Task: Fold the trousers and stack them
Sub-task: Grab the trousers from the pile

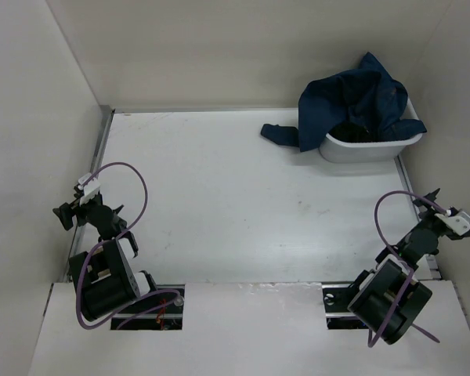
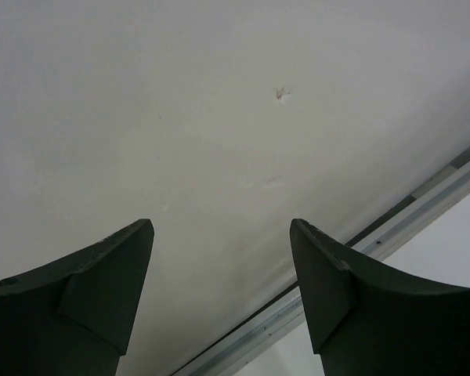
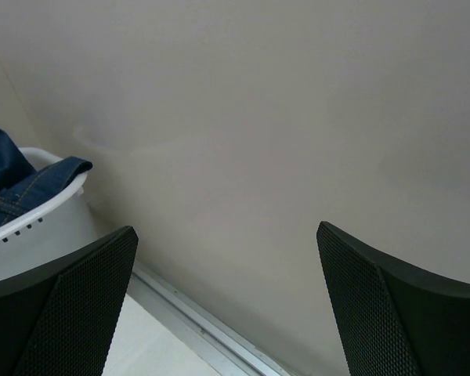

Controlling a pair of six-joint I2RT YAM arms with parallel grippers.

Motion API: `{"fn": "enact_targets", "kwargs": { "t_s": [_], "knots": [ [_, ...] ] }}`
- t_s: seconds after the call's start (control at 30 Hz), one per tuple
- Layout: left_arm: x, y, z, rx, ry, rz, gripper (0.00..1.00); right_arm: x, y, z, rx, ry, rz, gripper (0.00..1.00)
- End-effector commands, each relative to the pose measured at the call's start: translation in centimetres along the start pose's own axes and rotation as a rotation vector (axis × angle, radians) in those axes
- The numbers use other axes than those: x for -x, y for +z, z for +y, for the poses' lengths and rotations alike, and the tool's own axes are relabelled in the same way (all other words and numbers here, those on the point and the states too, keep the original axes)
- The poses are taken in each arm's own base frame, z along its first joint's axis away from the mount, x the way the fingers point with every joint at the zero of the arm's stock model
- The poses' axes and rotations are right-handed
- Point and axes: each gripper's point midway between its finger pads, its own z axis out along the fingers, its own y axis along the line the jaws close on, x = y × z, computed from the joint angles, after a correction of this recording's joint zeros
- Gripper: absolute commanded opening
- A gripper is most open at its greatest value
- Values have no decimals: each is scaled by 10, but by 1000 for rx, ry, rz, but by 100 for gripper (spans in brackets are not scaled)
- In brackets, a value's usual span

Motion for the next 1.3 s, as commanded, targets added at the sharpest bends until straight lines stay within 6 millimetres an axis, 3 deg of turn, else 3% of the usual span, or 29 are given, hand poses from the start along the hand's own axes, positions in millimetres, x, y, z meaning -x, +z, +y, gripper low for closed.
{"fn": "enact_targets", "kwargs": {
  "t_s": [0.0,0.33,0.4,0.47,0.53,0.6,0.67,0.7,0.77,0.8,0.9,0.93,0.97,1.0,1.07,1.13,1.27],
  "knots": [
    [24,2,8,32,-82,-96,70,28,-13,2,27,38,-140,100],
    [24,2,8,29,-84,-94,71,29,-13,-1,17,45,-148,100],
    [27,3,6,23,-73,-97,70,48,-7,5,43,38,-197,100],
    [38,4,1,3,-36,-115,70,72,-9,25,130,-26,-244,100],
    [58,7,-7,-20,3,-154,68,108,-1,60,241,-102,-282,100],
    [83,11,-28,-70,102,-187,74,145,24,104,328,-163,-281,100],
    [113,7,-69,-173,232,-246,82,152,62,150,369,-231,-145,100],
    [126,4,-86,-209,274,-275,84,143,81,171,370,-289,-30,100],
    [151,-11,-126,-309,338,-329,88,131,99,196,363,-357,84,100],
    [159,-24,-154,-396,383,-343,89,132,109,210,356,-346,105,100],
    [158,-55,-218,-611,477,-287,89,128,118,242,423,-225,172,100],
    [154,-64,-236,-677,487,-247,88,114,116,260,489,-207,248,100],
    [144,-77,-259,-780,486,-165,88,88,114,276,559,-198,381,100],
    [140,-83,-269,-830,477,-118,88,68,114,285,586,-186,478,100],
    [122,-114,-299,-1050,421,94,85,21,125,295,570,-147,658,100],
    [113,-148,-316,-1259,331,305,81,-8,134,303,539,-137,726,100],
    [109,-174,-325,-1410,256,461,75,-52,152,318,502,-121,782,100]
  ]
}}
